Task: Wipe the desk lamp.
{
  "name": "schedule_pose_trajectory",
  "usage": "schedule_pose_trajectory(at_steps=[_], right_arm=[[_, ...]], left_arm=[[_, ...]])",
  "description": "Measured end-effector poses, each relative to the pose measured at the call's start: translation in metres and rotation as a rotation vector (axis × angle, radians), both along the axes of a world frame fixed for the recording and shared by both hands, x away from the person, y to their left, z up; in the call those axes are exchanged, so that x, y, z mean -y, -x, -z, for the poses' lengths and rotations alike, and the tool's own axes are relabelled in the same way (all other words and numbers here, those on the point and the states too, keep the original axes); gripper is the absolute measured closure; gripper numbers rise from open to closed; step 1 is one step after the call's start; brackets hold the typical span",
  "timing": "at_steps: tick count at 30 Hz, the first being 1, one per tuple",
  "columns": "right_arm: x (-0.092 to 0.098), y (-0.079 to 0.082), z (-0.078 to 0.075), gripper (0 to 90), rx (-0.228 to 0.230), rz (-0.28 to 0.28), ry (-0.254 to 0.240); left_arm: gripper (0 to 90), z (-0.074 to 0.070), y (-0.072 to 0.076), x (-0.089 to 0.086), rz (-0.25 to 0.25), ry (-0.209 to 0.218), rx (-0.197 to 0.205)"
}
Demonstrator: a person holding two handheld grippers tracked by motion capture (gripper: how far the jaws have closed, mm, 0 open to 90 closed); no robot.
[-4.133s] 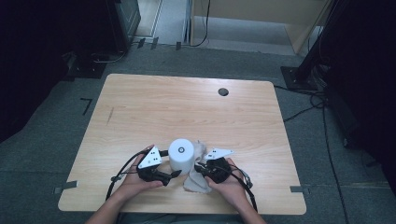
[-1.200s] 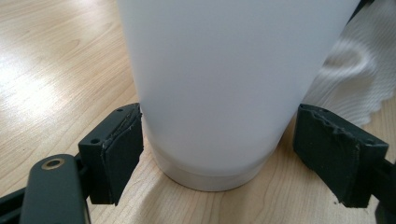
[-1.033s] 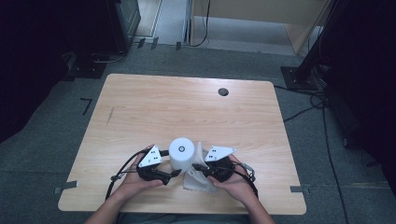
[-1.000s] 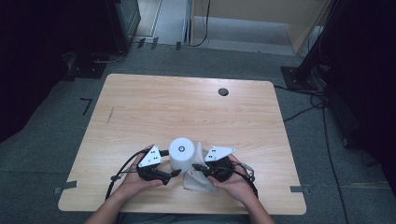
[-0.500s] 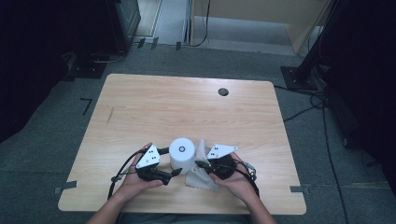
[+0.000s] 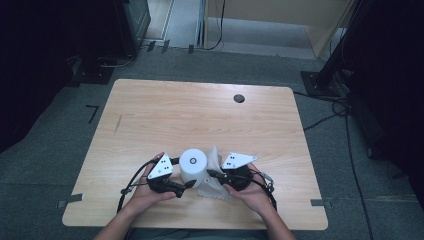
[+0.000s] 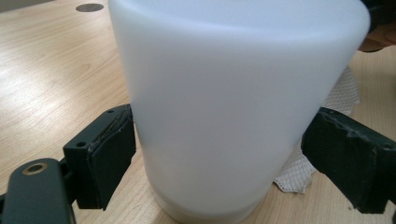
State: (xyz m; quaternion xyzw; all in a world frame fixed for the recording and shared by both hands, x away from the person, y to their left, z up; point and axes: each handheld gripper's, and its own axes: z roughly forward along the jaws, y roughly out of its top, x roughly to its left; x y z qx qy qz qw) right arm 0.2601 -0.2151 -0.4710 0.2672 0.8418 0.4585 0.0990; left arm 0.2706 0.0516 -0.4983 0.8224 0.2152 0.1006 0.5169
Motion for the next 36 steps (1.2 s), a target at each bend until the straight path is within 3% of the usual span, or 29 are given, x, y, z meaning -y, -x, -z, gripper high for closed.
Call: schedule_pose_trajectory(at_steps=[14, 18, 24, 28, 32, 36], right_arm=[[-0.011, 0.012, 0.001, 83.1, 0.013, -0.101, 0.001], [-0.008, 0.010, 0.003, 82.9, 0.014, -0.085, 0.026], [0.000, 0.005, 0.001, 82.9, 0.028, -0.020, 0.013], [-0.005, -0.001, 0.002, 82.9, 0.046, 0.028, 0.004], [-0.014, -0.002, 0.004, 83.0, 0.053, 0.003, 0.012], [-0.014, -0.002, 0.005, 83.0, 0.022, -0.020, -0.012]], left_arm=[[7.7, -0.001, -0.002, -0.005, 0.040, -0.004, -0.006], [8.0, -0.002, -0.001, -0.007, 0.030, -0.011, -0.008], [9.2, -0.006, 0.000, -0.016, 0.004, 0.011, -0.009], [9.6, -0.006, -0.001, -0.016, -0.002, 0.011, -0.016], [9.6, -0.005, -0.001, -0.015, -0.003, 0.009, -0.018], [9.0, -0.005, -0.002, -0.013, -0.009, 0.021, -0.028]])
